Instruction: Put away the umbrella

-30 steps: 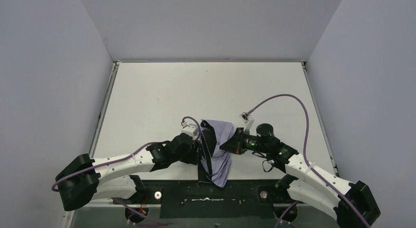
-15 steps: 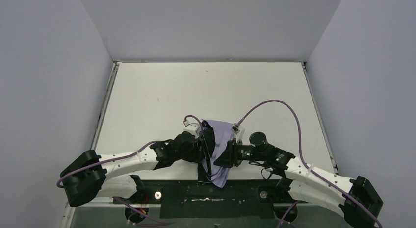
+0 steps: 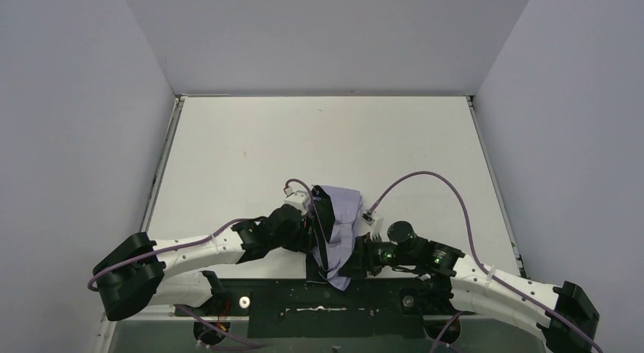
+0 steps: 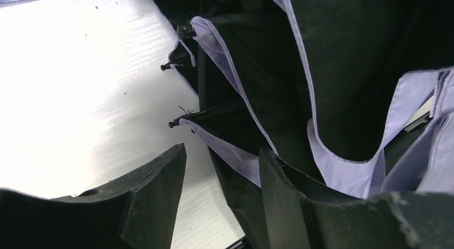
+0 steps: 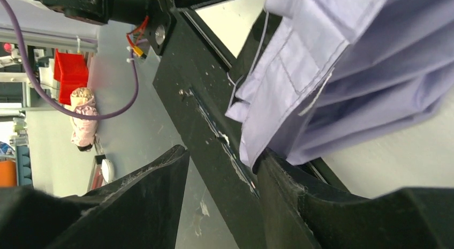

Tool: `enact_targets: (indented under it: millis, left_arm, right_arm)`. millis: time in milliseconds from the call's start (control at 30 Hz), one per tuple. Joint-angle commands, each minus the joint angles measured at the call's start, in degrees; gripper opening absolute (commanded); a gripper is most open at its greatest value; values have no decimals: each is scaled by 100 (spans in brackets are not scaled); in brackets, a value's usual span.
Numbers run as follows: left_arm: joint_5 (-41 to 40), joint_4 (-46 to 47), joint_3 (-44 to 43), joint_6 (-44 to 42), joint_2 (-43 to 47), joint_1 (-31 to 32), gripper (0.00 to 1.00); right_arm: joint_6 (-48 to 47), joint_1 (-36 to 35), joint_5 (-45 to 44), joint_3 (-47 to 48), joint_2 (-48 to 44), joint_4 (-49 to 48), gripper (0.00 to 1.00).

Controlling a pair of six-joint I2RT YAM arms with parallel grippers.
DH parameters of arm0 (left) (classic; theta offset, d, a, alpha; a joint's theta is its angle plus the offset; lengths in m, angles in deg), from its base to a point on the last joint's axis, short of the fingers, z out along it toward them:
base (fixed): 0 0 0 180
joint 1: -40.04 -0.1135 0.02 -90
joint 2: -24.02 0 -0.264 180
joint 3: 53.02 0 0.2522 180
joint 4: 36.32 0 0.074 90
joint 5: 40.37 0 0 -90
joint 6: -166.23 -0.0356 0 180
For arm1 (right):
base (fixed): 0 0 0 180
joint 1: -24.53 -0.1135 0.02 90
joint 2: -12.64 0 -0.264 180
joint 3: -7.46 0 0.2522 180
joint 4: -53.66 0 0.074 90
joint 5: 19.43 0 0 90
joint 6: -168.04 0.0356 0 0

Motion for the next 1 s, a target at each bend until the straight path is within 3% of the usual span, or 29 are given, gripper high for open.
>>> enact_targets:
  millis: [0, 367, 567, 700, 967]
  left_arm:
    - [4, 320, 18, 66, 144, -41, 50]
    - [0, 289, 76, 47, 209, -42, 50]
    - [-91, 145, 125, -13, 437, -43, 50]
    - [-116, 105, 155, -35, 537, -66, 51]
    - [-102, 61, 172, -70, 600, -65, 51]
  right_arm:
    - [44, -184, -238, -57, -192, 368, 51]
    - [114, -580, -603, 23, -285, 796, 58]
    - [-155, -640, -1208, 612, -336, 1861, 66]
    - [-61, -736, -1118, 601, -311, 1806, 74]
    - [-359, -786, -1634, 1463, -443, 2651, 75]
